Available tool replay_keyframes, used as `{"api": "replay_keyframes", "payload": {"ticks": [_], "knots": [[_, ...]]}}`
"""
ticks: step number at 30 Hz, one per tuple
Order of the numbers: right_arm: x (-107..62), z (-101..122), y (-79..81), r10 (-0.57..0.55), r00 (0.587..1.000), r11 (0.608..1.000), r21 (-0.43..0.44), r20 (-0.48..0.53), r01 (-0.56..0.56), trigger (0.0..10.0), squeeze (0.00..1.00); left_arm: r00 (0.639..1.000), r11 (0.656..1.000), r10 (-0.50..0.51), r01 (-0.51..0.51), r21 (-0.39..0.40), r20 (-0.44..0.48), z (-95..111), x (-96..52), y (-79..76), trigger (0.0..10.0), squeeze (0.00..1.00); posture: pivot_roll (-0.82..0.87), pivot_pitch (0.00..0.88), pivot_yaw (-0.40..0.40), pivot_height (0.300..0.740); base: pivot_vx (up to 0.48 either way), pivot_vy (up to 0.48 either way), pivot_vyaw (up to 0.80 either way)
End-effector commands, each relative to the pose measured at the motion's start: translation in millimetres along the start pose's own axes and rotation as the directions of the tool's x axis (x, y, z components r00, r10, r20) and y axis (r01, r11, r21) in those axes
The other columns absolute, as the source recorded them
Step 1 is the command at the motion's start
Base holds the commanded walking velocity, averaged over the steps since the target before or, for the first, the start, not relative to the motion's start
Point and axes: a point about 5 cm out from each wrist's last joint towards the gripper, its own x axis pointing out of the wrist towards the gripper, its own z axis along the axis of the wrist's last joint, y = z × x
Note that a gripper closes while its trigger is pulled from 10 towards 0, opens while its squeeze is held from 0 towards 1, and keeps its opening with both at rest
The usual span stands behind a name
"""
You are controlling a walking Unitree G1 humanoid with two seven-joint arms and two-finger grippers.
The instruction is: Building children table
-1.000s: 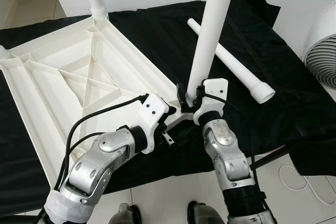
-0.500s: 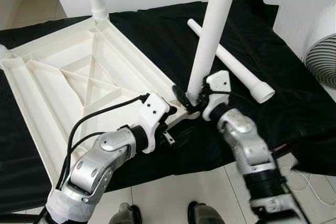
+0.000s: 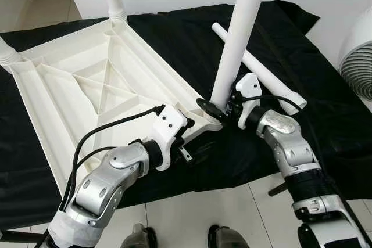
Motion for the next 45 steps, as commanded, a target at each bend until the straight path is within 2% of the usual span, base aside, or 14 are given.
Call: {"api": "replay_keyframes", "payload": {"ticks": [1,9,10,24,26,28,30,32,33,35,37,40,42,45], "knots": [[0.2,-3,0.3,0.039,0.999,0.999,-0.003,-0.010,-0.039,0.0,0.00,1.000,1.000,-0.023,0.023,0.006,-0.003,2,-0.9,-1.8,10.0,0.00,-0.09,0.116,0.061,0.740,0.000,0.000,0.00],[-2.0,-9,-2.2,0.041,0.999,0.999,0.000,-0.021,-0.042,0.0,0.00,1.000,1.000,-0.025,0.025,0.012,0.000,2,-0.2,-2.9,10.0,0.00,-0.09,0.092,0.054,0.740,0.000,0.000,0.00],[-1.8,-10,-1.8,0.028,0.999,0.999,0.017,-0.020,-0.028,10.0,0.00,1.000,1.000,-0.026,0.026,0.013,0.000,2,-0.2,-3.3,10.0,0.00,-0.09,0.087,0.050,0.740,0.000,0.000,0.00],[3.2,-18,6.7,-0.239,0.969,0.962,0.119,-0.064,0.246,10.0,0.00,1.000,1.000,-0.021,0.021,0.013,-0.005,0,-1.7,-4.6,10.0,0.00,-0.09,0.073,0.037,0.740,0.000,0.000,0.00],[4.7,-18,10.0,-0.303,0.949,0.938,0.153,-0.081,0.313,10.0,0.00,1.000,1.000,-0.020,0.021,0.013,-0.005,-1,-1.6,-4.8,10.0,0.00,-0.09,0.073,0.037,0.740,0.000,0.000,0.00],[5.8,-17,18.7,-0.438,0.892,0.868,0.208,-0.111,0.452,10.0,0.00,1.000,1.000,-0.019,0.019,0.011,-0.006,-2,-1.5,-5.5,10.0,0.00,-0.09,0.064,0.029,0.740,0.000,0.000,0.00],[5.6,-17,21.3,-0.472,0.874,0.847,0.214,-0.116,0.486,10.0,0.00,1.000,1.000,-0.019,0.019,0.012,-0.007,-2,-1.5,-5.7,10.0,0.00,-0.09,0.064,0.029,0.740,0.000,0.000,0.00],[3.8,-18,27.1,-0.572,0.806,0.780,0.203,-0.150,0.592,10.0,0.00,1.000,1.000,-0.018,0.018,0.011,-0.007,-3,-1.4,-6.0,10.0,0.00,-0.09,0.060,0.023,0.740,0.000,0.000,0.00],[3.8,-18,27.1,-0.572,0.806,0.780,0.203,-0.150,0.592,10.0,0.00,1.000,1.000,-0.018,0.018,0.011,-0.007,-3,-1.4,-6.0,10.0,0.00,-0.09,0.060,0.023,0.740,0.000,0.000,0.00],[3.2,-20,35.6,-0.656,0.735,0.707,0.203,-0.171,0.678,10.0,0.00,1.000,1.000,-0.016,0.016,0.009,-0.005,-3,-1.1,-5.6,10.0,0.00,-0.09,0.063,0.020,0.740,0.000,0.000,0.00],[4.0,-21,39.2,-0.675,0.716,0.684,0.213,-0.179,0.698,10.0,0.00,1.000,1.000,-0.016,0.016,0.009,-0.004,-2,-1.0,-5.4,10.0,0.00,-0.09,0.063,0.020,0.740,0.000,0.000,0.00],[4.0,-21,39.2,-0.675,0.716,0.684,0.213,-0.179,0.698,10.0,0.00,1.000,1.000,-0.016,0.016,0.009,-0.004,-2,-1.0,-5.4,10.0,0.00,-0.09,0.063,0.020,0.740,0.000,0.000,0.00],[14.5,-13,56.5,-0.640,0.752,0.706,0.264,-0.158,0.657,10.0,0.00,1.000,1.000,-0.002,0.002,0.008,-0.004,-1,-2.6,-2.0,10.0,0.00,-0.09,0.097,0.031,0.740,0.000,0.000,0.00],[15.6,-12,58.7,-0.630,0.762,0.715,0.270,-0.152,0.645,10.0,0.00,1.000,1.000,0.002,-0.002,0.007,-0.005,-2,-2.6,-1.1,10.0,0.00,-0.09,0.097,0.031,0.740,0.000,0.000,0.00]]}}
